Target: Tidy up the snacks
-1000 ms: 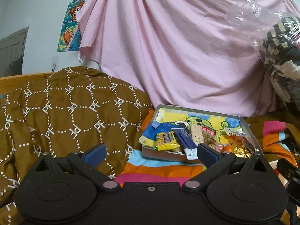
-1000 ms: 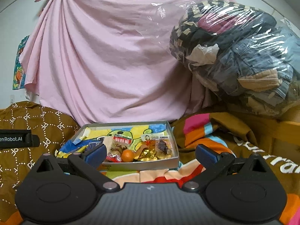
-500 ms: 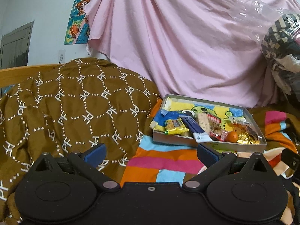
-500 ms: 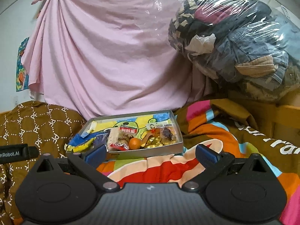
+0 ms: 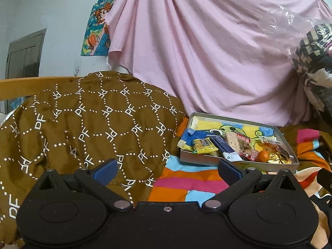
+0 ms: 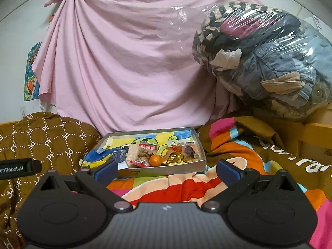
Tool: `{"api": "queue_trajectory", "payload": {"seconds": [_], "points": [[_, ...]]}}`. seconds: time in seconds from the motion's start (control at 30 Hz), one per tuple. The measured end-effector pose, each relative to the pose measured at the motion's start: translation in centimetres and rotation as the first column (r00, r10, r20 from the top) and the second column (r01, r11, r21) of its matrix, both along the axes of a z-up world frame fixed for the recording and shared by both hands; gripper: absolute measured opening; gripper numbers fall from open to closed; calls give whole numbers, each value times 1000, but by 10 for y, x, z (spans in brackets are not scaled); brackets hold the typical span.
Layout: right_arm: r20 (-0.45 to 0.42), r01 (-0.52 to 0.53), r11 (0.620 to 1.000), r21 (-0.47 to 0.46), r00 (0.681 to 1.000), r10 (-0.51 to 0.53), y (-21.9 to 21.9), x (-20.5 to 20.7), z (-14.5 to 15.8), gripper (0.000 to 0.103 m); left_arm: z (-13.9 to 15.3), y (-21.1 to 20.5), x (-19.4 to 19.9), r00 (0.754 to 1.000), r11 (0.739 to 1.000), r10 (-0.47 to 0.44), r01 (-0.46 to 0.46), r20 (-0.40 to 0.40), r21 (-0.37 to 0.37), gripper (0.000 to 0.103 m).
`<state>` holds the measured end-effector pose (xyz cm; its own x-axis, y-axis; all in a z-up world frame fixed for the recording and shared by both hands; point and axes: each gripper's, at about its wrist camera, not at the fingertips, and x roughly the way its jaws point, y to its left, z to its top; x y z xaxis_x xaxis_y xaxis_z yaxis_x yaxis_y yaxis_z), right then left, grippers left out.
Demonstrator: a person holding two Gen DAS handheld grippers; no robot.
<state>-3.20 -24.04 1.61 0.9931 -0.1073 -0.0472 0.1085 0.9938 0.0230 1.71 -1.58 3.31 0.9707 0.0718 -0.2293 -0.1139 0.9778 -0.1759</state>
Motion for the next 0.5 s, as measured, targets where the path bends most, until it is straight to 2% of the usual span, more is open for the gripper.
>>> {"api": "queue_trajectory", "payload": {"seconds": [0.5], "points": [[-15,27,999,23,1000,-27,20,-25,-9,103,-11,27,-16,1000,1000,3,-3,-18,-30,102]]}}
